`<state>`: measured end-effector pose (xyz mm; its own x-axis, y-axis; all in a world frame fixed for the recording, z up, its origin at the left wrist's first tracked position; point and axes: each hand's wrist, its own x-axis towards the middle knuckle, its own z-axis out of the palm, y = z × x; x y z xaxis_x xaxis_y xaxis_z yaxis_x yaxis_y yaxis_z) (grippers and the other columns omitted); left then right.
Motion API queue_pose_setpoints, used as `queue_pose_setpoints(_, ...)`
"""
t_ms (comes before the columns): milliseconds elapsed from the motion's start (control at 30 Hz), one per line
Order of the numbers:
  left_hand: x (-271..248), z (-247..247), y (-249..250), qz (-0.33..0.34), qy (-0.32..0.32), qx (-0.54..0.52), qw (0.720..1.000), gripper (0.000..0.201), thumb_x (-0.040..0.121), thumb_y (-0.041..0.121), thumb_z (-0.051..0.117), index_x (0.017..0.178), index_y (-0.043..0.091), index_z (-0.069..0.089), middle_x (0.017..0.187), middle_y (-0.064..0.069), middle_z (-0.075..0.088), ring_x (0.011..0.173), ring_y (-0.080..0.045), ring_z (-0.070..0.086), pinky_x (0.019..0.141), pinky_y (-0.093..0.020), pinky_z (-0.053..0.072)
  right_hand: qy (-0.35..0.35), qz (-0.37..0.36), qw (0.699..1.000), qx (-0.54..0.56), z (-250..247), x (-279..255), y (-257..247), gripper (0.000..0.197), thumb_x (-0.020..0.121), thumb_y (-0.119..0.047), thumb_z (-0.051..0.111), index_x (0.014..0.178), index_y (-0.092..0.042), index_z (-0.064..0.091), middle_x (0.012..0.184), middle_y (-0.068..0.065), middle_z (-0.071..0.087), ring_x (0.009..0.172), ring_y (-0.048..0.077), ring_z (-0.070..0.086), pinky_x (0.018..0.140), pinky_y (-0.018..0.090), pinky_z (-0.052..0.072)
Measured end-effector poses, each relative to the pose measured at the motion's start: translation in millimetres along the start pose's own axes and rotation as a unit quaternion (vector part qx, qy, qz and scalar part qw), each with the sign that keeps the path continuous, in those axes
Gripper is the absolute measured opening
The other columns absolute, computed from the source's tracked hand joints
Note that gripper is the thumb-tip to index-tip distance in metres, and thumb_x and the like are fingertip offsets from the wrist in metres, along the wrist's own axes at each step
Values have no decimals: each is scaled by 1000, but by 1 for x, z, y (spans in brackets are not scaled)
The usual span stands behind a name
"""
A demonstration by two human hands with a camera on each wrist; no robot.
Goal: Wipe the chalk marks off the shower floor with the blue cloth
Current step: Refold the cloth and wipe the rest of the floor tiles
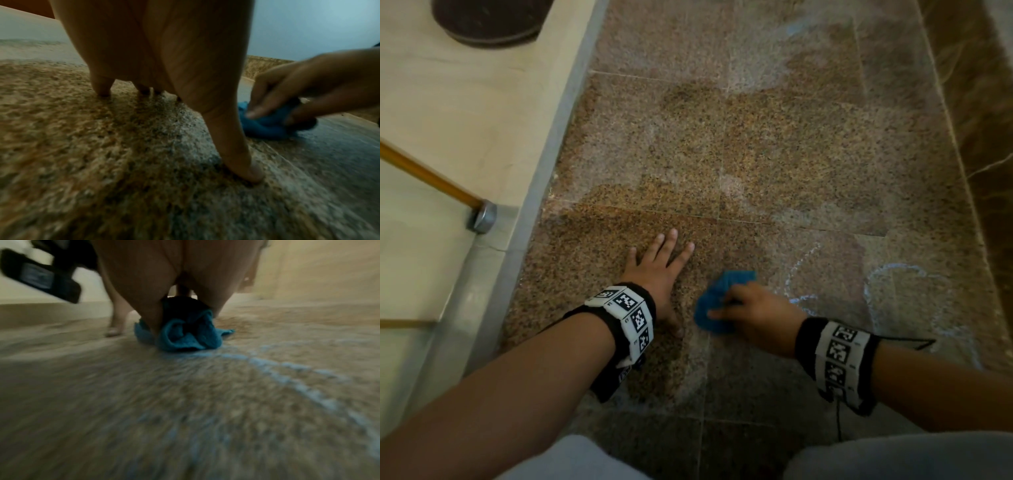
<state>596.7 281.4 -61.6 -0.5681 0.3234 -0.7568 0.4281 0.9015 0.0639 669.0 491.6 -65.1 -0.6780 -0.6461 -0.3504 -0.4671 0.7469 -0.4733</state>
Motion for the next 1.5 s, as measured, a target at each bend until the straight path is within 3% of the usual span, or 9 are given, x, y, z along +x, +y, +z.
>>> queue_pose_setpoints(167,-3,-1,-9,17,9,0,1000,144,57,67,79,145,33,-30,150,1,-42,143,-23,-29,117,-53,-4,55,148,987,-30,-6,8,11,48,95,-22,48,143,-25,38,130,9,37,109,32,42,95,43,41)
queue_pose_setpoints(300,-16,7,-28,14,8,13,1000,144,58,69,77,145,30,-32,149,-2,-44,142,-24,-31,117,-47,-8,8,-33,996,-86,18,4,-36,60,67,-32,79,123,-25,58,107,9,53,80,29,56,59,40,55)
queue_pose_setpoints(400,-22,13,-31,8,-6,26,1000,146,58,70,76,142,30,-35,146,-4,-47,140,-25,-34,117,-50,-11,-109,-101,983,-104,12,13,-48,51,87,-23,62,136,-26,46,123,13,44,102,35,48,77,43,48)
queue_pose_setpoints(633,-20,15,-31,12,-1,23,1000,147,57,70,77,142,31,-36,147,-5,-46,141,-27,-33,115,-51,-11,-1,83,995,-47,-10,37,-10,48,97,-23,44,144,-31,34,136,7,31,122,29,33,103,38,35)
queue_pose_setpoints(900,-20,17,-32,12,4,22,1000,148,55,72,76,142,31,-36,147,-4,-46,141,-26,-33,115,-51,-12,-150,-231,955,-107,25,10,-51,45,83,-16,65,126,-24,57,113,15,53,88,36,55,61,39,48)
queue_pose_setpoints(967,-20,16,-32,13,7,20,1000,147,55,71,77,142,31,-36,148,-4,-45,141,-26,-33,115,-51,-12,-94,-177,972,-122,18,18,-37,52,75,-19,75,124,-28,58,109,10,55,86,31,57,62,37,51)
queue_pose_setpoints(1100,-19,15,-32,15,6,22,1000,147,56,72,76,143,30,-35,149,-5,-44,142,-27,-31,116,-51,-10,-14,62,997,-31,-8,31,-11,50,94,-23,51,141,-32,38,134,9,36,118,32,40,98,38,42)
queue_pose_setpoints(1333,-16,-7,-36,-6,79,-48,996,113,74,70,64,153,33,-6,161,4,-11,147,-26,-3,117,-50,8,-97,-70,988,-99,-9,30,-26,46,94,-25,51,138,-30,42,129,10,40,112,32,44,88,44,47)
queue_pose_setpoints(1500,-1,-19,-34,-17,95,-46,994,120,72,73,63,152,29,-15,157,1,-29,147,-22,-18,119,-51,-4,82,195,977,4,-48,55,25,45,92,-22,53,136,-21,41,130,10,41,118,31,43,97,38,41)
